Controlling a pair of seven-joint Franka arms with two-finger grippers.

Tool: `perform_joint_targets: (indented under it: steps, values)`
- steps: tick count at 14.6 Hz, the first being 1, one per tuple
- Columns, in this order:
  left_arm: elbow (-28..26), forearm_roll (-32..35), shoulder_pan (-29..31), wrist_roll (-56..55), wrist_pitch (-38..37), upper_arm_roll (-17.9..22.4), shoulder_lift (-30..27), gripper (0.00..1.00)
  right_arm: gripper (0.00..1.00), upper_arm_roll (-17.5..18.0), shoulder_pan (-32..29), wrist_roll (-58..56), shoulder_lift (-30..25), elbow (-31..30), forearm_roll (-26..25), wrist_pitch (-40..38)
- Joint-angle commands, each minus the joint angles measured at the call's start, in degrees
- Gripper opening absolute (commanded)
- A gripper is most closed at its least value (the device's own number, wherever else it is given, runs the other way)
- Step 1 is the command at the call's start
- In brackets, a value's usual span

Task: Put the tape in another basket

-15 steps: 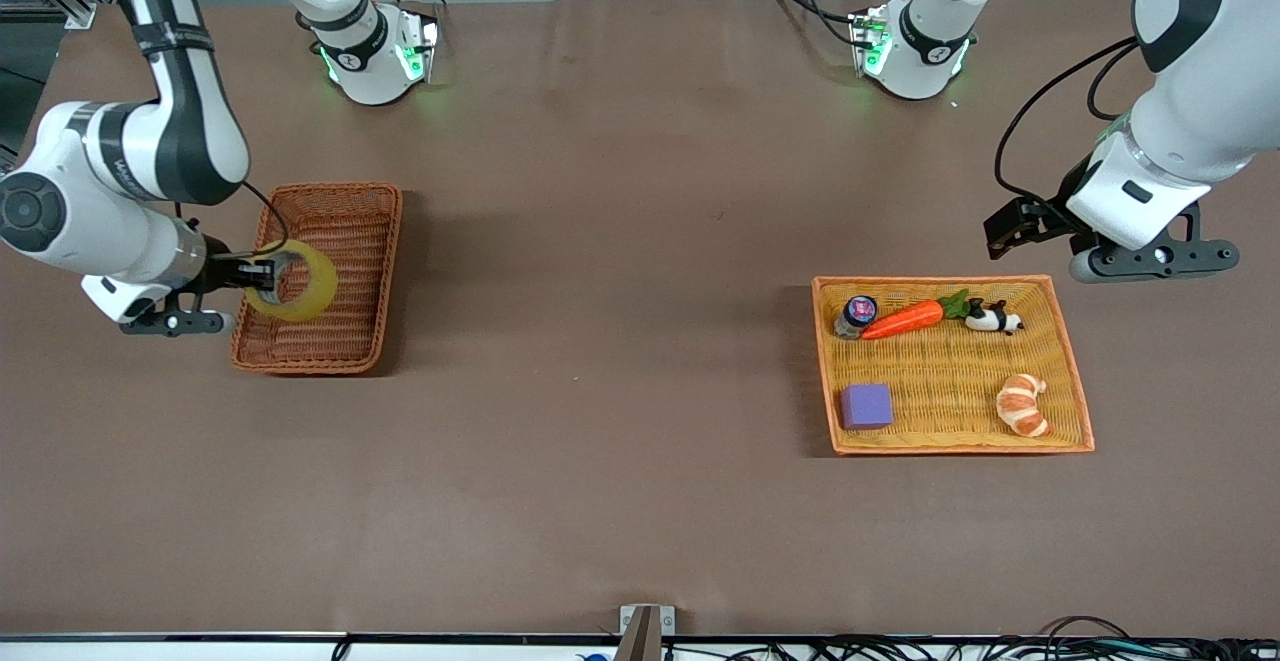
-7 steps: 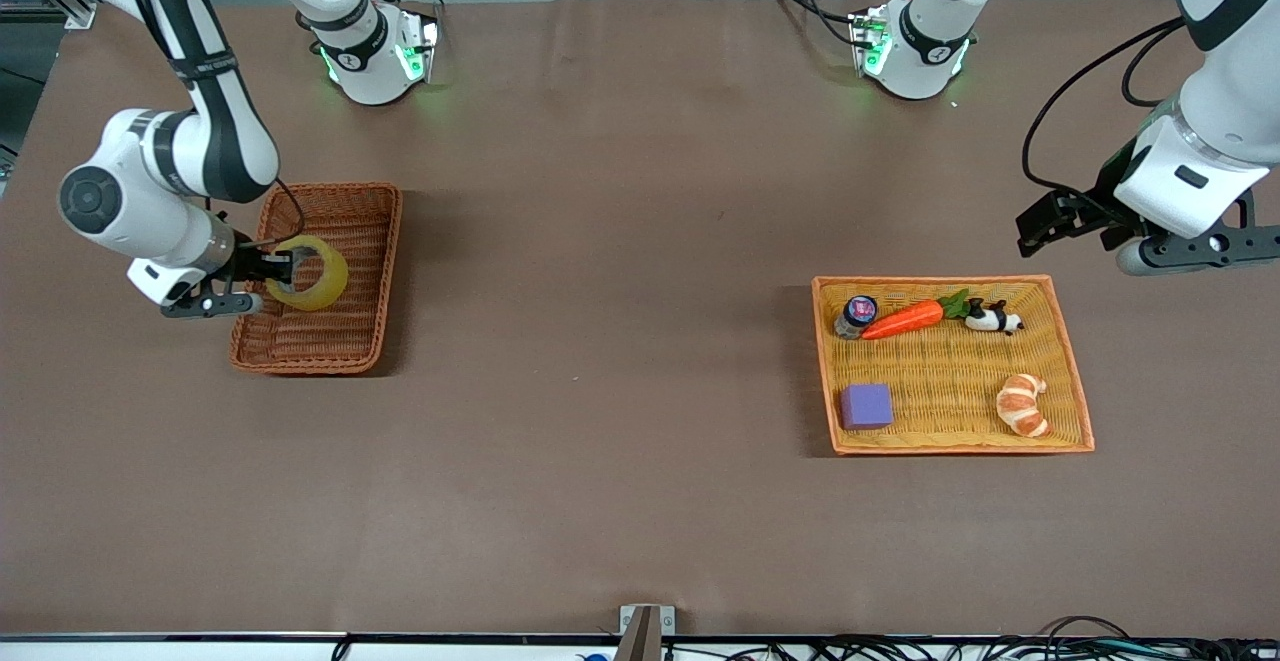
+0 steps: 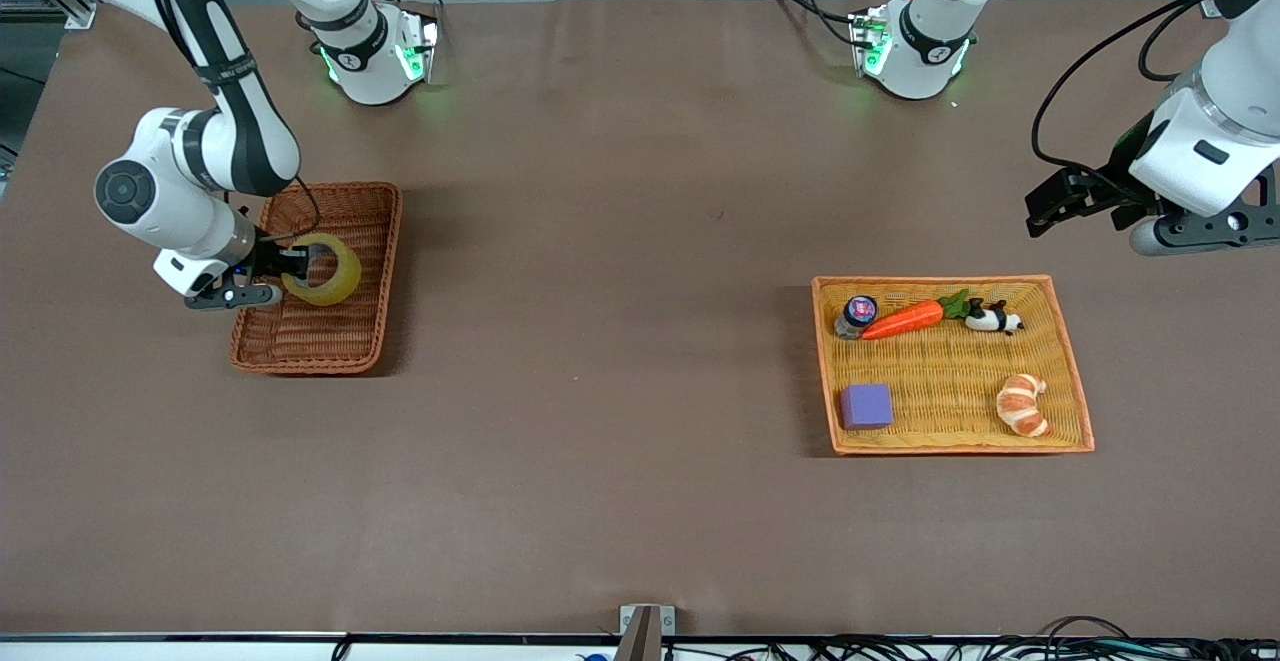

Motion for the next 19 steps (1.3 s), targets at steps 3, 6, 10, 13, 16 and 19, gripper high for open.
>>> perform_joint_targets:
  steps: [3, 6, 10, 13, 16, 19]
  values:
    - [-0.57, 0.35, -1.38, 4.23, 0.66, 1.96, -0.60, 0.98, 1.00, 0.65, -0.55, -0.06, -0.97, 1.68, -0.65, 0.03]
    - [-0.93, 0.26, -1.99, 4.23, 1.10, 2.75, -0.60, 0.98, 1.00, 0.83, -0.28, 0.21, -3.43, 8.35, -0.65, -5.31]
    - [-0.84, 0.09, -1.29, 4.23, 1.19, 2.67, -0.69, 0.98, 1.00, 0.91, 0.07, 1.88, -4.84, 22.22, -0.56, -15.50]
    - [-0.58, 0.09, -1.20, 4.23, 1.28, 2.67, -0.61, 0.98, 1.00, 0.83, -0.19, 2.05, -4.41, 36.19, -0.56, -32.45]
    - [-0.23, -0.18, -1.20, 4.85, 1.28, 2.67, -0.34, 0.98, 1.00, 0.74, -0.63, 2.23, -4.32, 42.55, -0.22, -38.37]
    - [-0.40, -0.18, -1.21, 4.85, 1.72, 2.67, -0.25, 0.98, 1.00, 0.91, -1.07, 3.27, -4.40, 47.73, -0.04, -41.79]
